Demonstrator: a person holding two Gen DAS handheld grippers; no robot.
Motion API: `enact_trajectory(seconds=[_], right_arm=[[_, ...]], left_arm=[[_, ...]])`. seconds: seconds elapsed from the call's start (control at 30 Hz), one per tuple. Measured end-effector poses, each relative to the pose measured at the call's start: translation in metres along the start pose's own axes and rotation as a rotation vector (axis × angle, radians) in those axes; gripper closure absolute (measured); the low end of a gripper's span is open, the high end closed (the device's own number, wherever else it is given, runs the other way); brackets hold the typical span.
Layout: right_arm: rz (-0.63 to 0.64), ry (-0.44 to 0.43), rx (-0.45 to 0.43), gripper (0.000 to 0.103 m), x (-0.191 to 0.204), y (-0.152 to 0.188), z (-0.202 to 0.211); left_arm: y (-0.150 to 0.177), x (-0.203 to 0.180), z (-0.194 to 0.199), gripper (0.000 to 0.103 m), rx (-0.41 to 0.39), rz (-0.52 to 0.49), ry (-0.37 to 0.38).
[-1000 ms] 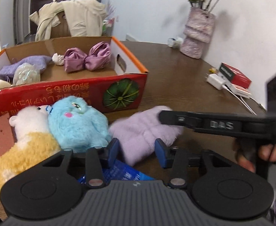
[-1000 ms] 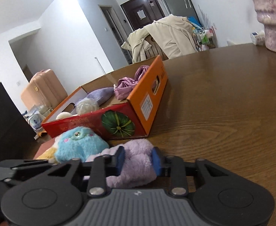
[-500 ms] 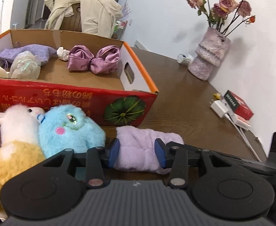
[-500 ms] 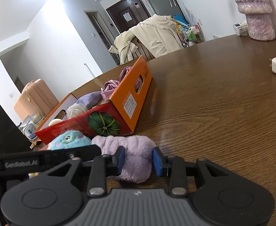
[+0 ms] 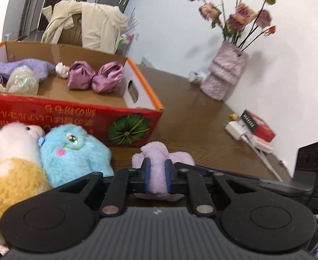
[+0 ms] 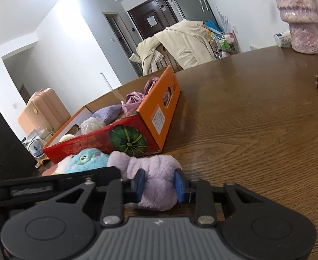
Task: Organize soft objects
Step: 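Carry the lilac towel into the box and open both tools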
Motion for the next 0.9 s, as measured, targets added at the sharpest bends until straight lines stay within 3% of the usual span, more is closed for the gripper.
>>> enact_trajectory(seconds=[0.23, 0.53, 0.77, 0.9], right_arm=[[0.061, -0.070, -0.058, 0.080, 0.033, 0.002, 0.025], [0.120, -0.064, -0.144, 0.080, 0.080, 0.006, 0.065], [0.160, -0.062, -0.166, 0.080, 0.104, -0.022, 0.058], [0.146, -0.067, -0.146, 0.080, 0.105, -0.064, 0.032]], left_arm=[[-0.004, -0.002, 0.059, 0.089, -0.079, -0.012, 0.024], [-0.002, 0.006, 0.103, 0.089, -0.148, -0.009, 0.048], [-0.046, 0.024, 0.101, 0.089, -0.215, -0.007, 0.047], [-0.082, 0.047, 0.069, 0.089, -0.181, 0.048, 0.033]])
Point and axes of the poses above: each gripper's, at about its wrist camera, not at the fingertips, and z roughly against the way its jaws point, x to its left, y to its underside, the point moved 6 cm from there along -z, roughly the way its jaws point, and after that the axes turned 1 degree about -z, right-handed, at the moved point
